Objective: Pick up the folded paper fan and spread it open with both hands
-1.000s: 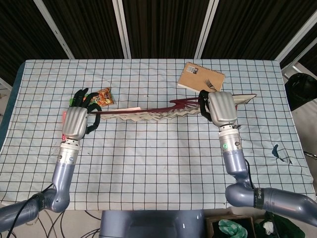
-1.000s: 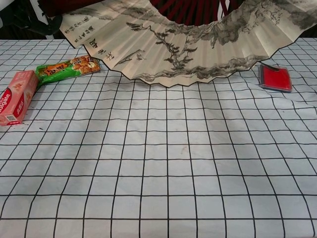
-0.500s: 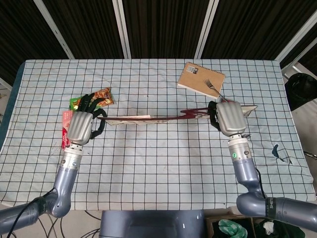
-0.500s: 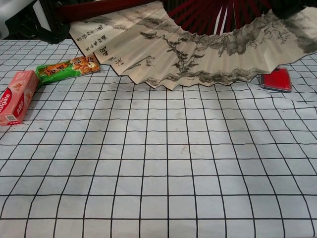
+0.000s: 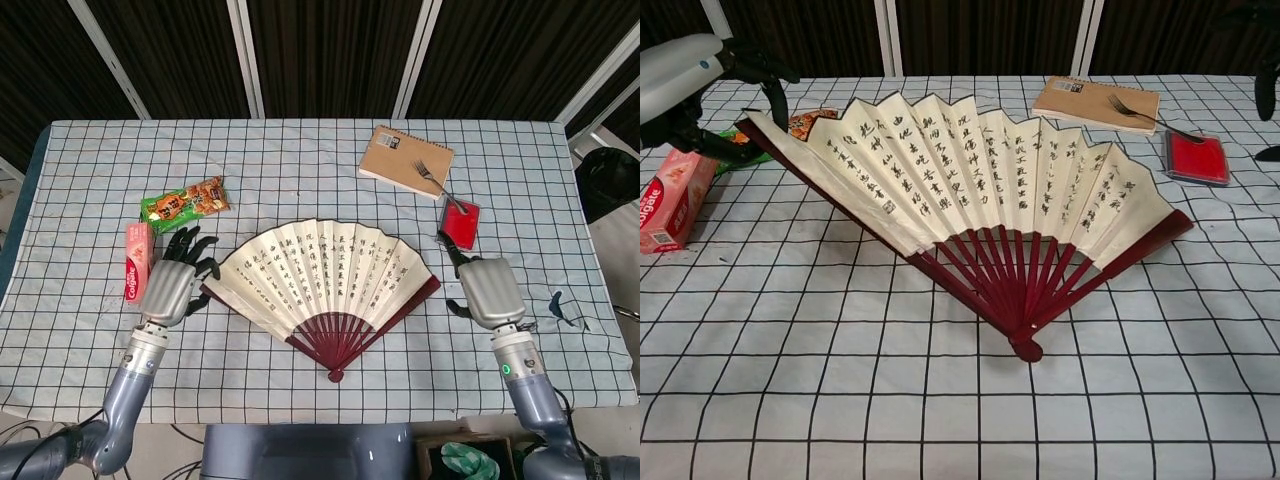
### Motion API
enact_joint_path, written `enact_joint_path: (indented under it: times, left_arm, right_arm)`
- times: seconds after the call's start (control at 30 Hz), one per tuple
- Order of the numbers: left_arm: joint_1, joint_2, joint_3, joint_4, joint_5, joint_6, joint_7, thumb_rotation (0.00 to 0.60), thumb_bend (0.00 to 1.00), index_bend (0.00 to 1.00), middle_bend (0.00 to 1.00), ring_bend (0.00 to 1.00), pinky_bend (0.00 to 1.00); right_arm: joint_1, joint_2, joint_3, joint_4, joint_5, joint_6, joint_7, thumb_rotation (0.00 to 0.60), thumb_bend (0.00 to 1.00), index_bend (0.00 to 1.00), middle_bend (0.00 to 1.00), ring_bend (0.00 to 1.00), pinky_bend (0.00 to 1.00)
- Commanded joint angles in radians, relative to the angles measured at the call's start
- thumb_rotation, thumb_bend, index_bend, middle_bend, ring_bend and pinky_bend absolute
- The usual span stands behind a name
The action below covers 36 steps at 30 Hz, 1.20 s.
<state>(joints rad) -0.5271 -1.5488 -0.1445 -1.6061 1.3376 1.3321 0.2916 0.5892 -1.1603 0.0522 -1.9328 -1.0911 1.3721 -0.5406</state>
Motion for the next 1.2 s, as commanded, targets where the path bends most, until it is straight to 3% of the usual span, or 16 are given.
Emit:
enact_joint_path:
  times: [0.03,0.1,0.17,0.3,0.37,0.5,0.63,0.77,0.87,1.03,1.2]
  left_arm:
    - [0.017,0.025,0.024,-0.012,0.003,-0.005,0.008,0.6,0.51,0.57,0.18,0.0,0.01]
    - [0.029,0.046,0.042,-0.017,0.003,-0.013,0.014,0.6,0.51,0.56,0.18,0.0,0.0]
    - [0.054,0.099,0.084,-0.021,-0.021,-0.036,0.053,0.6,0.44,0.52,0.16,0.0,0.0]
    - [0.071,0.192,0.116,-0.075,-0.058,-0.075,0.101,0.6,0.05,0.32,0.03,0.0,0.0]
    - [0.08,0.222,0.122,-0.089,-0.062,-0.077,0.097,0.6,0.01,0.28,0.02,0.0,0.0]
    - [0.104,0.268,0.13,-0.101,-0.051,-0.063,0.061,0.6,0.0,0.21,0.01,0.0,0.0]
    - [0.144,0.318,0.141,-0.111,-0.024,-0.024,-0.004,0.6,0.0,0.19,0.01,0.0,0.0]
    - [0.198,0.36,0.154,-0.136,0.024,0.048,-0.085,0.6,0.01,0.13,0.0,0.0,0.0]
    - [0.297,0.391,0.199,-0.121,0.134,0.207,-0.152,0.6,0.01,0.09,0.0,0.0,0.0]
    - [0.402,0.386,0.241,-0.05,0.191,0.323,-0.192,0.6,0.01,0.01,0.0,0.0,0.0]
    - [0.429,0.389,0.246,-0.023,0.215,0.339,-0.195,0.6,0.01,0.0,0.0,0.0,0.0]
  right_arm:
    - [-0.026,0.012,-0.015,-0.008,-0.019,0.007,0.016,0.6,0.1,0.0,0.48,0.56,0.71]
    - [-0.042,0.016,-0.022,-0.01,-0.024,0.005,0.033,0.6,0.1,0.0,0.48,0.56,0.71]
    - [-0.066,0.022,-0.038,-0.01,-0.033,0.005,0.052,0.6,0.1,0.0,0.48,0.56,0.71]
    - [-0.091,0.029,-0.051,-0.01,-0.059,0.002,0.069,0.6,0.1,0.0,0.46,0.55,0.71]
    - [-0.1,0.032,-0.054,-0.01,-0.068,0.0,0.072,0.6,0.09,0.0,0.44,0.52,0.71]
    - [-0.116,0.033,-0.06,-0.011,-0.085,-0.004,0.074,0.6,0.08,0.0,0.38,0.48,0.69]
    - [-0.142,0.037,-0.074,-0.014,-0.112,0.0,0.078,0.6,0.08,0.0,0.31,0.41,0.58]
    - [-0.188,0.05,-0.097,-0.008,-0.162,0.039,0.106,0.6,0.08,0.0,0.15,0.25,0.41]
    - [-0.298,0.082,-0.15,0.05,-0.296,0.181,0.194,0.6,0.08,0.0,0.01,0.08,0.26]
    - [-0.43,0.092,-0.179,0.165,-0.392,0.337,0.346,0.6,0.08,0.0,0.0,0.0,0.23]
    - [-0.476,0.08,-0.171,0.232,-0.434,0.377,0.423,0.6,0.08,0.0,0.0,0.0,0.21]
